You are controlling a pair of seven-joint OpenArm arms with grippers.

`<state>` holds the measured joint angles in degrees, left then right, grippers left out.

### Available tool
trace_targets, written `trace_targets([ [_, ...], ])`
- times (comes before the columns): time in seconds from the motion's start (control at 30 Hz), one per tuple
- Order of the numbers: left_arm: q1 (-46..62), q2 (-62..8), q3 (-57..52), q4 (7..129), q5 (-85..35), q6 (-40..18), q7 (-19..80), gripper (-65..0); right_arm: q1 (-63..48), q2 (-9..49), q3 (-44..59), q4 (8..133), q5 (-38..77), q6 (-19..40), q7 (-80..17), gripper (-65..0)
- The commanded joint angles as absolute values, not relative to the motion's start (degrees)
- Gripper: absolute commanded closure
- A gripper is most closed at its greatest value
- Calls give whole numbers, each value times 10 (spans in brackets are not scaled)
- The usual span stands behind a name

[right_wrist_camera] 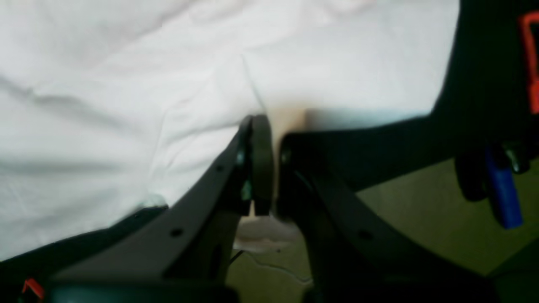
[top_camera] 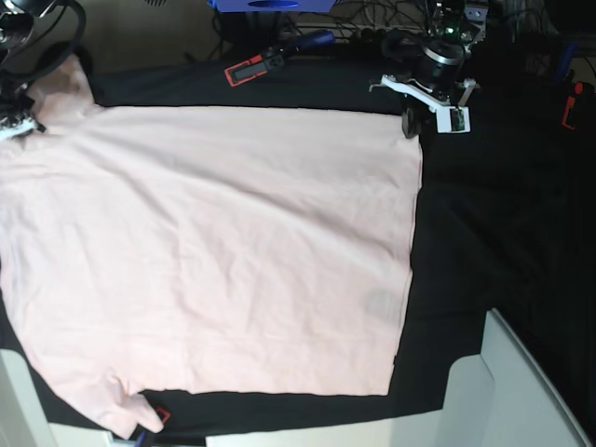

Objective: Fold the T-shirt properly
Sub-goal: 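Drag the shirt edge toward the robot with both grippers, straightening it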

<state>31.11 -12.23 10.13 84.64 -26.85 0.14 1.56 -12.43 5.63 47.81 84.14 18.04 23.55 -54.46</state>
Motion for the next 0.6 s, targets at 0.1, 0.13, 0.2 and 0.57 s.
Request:
trace_targets([
  [0.1, 338, -127, 98, 892, -267, 4, 1, 0, -139, 65, 482, 882, 179, 233, -538, 0],
  [0.13, 343, -127, 98, 899, -267, 4, 1, 0, -142, 65, 482, 891, 179, 233, -538, 0],
  [0.2, 353, -127, 98, 920, -267, 4, 1, 0, -145, 65, 482, 907, 179, 233, -538, 0],
  [0.57, 412, -109, 96, 1037, -128, 5, 1, 0, -149, 71, 453, 909, 179, 232, -560, 0],
])
